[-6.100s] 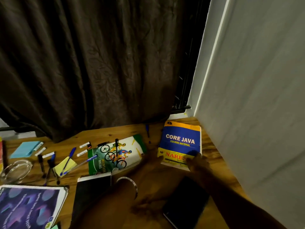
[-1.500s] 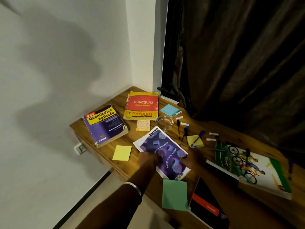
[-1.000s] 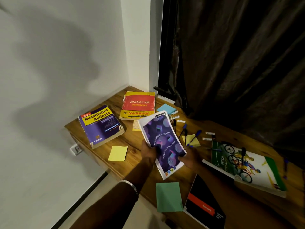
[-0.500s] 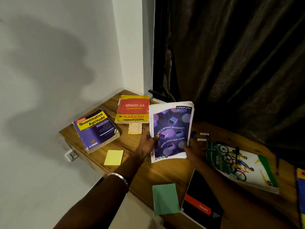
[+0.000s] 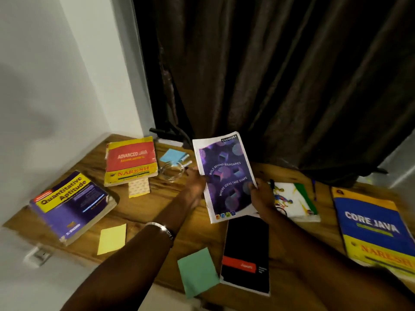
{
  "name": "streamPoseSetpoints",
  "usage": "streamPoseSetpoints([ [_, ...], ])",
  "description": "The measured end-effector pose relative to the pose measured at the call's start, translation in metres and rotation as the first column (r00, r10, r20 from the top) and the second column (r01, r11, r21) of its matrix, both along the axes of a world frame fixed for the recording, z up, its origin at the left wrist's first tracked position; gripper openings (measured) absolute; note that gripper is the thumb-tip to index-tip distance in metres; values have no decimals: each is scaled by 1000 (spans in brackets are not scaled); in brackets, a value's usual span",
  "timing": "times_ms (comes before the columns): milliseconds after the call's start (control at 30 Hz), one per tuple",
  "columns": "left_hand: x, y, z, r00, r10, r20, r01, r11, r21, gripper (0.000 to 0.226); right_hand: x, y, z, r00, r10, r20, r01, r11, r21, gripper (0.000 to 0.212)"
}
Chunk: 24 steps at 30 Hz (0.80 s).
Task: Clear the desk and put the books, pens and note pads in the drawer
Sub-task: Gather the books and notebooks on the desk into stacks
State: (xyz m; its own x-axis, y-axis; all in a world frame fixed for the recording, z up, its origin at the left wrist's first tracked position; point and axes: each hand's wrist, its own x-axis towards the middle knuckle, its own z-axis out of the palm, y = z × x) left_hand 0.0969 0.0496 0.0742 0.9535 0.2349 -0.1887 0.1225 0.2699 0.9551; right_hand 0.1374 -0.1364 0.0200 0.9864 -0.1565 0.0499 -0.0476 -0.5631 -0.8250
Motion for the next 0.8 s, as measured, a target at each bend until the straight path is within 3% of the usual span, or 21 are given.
streamPoseSetpoints([
  [100, 7, -42, -4, 990, -136, -22, 134, 988, -72, 33, -5, -49, 3, 991, -128, -32, 129, 992, 1, 22],
  [200, 11, -86, -18, 966, -255, -36, 253, 966, -43, 61, -13, -97, 2, 970, -224, -91, 229, 972, 51, 18],
  [267, 11, -119, -29, 951, -301, -69, 301, 953, -22, 67, -23, -127, 4, 953, -288, -92, 296, 951, 86, 14],
  [433, 9, -200, -45, 910, -378, -173, 388, 921, 27, 40, -50, -207, 1, 886, -444, -134, 454, 889, 52, 14],
  [500, 9, -231, -47, 890, -415, -191, 431, 901, 51, 43, -56, -238, -4, 865, -477, -157, 489, 871, 44, 11],
  [633, 10, -292, -54, 844, -501, -191, 527, 841, 121, 49, -68, -297, -9, 825, -532, -193, 552, 831, 68, 39],
  [800, 5, -355, -57, 806, -547, -225, 575, 814, 82, 52, -70, -364, -25, 824, -530, -201, 553, 829, 83, 31],
])
